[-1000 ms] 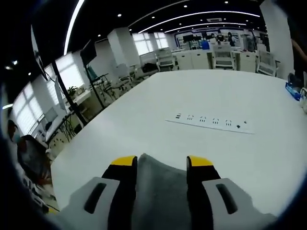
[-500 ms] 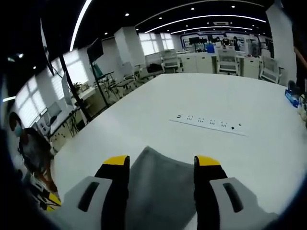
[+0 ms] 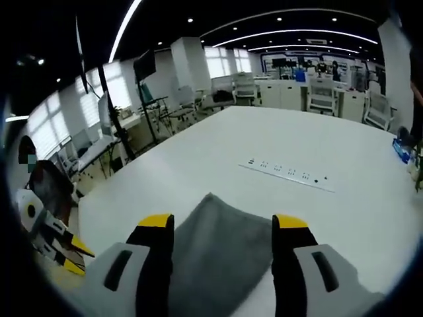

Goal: Fold the towel on the table until its edges align and the towel forms a compact rectangular stack.

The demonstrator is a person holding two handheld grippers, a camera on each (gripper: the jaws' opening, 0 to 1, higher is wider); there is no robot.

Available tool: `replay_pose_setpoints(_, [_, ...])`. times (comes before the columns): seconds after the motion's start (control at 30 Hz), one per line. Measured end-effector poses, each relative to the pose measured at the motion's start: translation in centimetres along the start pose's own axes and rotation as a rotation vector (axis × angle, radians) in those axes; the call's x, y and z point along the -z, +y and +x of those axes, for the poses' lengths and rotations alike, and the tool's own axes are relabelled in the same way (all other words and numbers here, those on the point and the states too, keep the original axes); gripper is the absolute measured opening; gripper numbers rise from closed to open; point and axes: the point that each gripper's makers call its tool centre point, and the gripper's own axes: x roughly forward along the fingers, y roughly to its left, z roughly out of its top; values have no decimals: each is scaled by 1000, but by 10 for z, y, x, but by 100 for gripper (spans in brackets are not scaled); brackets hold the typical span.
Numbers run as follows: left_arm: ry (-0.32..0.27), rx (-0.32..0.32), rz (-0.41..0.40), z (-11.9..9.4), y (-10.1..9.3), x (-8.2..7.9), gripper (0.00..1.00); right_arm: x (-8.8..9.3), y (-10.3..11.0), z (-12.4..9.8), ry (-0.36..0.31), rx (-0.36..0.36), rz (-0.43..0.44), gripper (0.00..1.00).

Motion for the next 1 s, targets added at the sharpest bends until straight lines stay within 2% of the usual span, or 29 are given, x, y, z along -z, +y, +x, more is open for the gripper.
replay_pose_setpoints(0.13, [0, -5, 9, 0, 3, -4, 26, -2, 6, -11, -9, -16, -25, 60])
replay_pose_setpoints(0.23, [-1, 2, 16, 2, 3, -6, 31, -3, 10, -18, -20, -25, -43, 61])
replay_pose_setpoints(0.33, [-12, 0, 80, 4, 4, -13, 34, 0, 18, -27, -31, -44, -65, 64])
replay_pose_setpoints(0.4, [-10, -11, 81, 4, 4, -17, 40, 4, 22, -30, -23, -55, -92, 65])
replay_pose_setpoints(0.53, [-43, -40, 97, -1, 4, -30, 53, 9, 29, -39, -24, -76, -116, 68])
replay_pose_setpoints(0.77, [-41, -68, 126, -5, 4, -36, 79, 10, 40, -56, -53, -102, -165, 68])
replay_pose_setpoints(0.83, [-33, -70, 131, -4, 4, -35, 84, 12, 43, -62, -57, -110, -178, 67])
replay_pose_setpoints(1.0, [-4, -74, 159, -3, 1, -29, 89, 24, 49, -77, -51, -122, -208, 66])
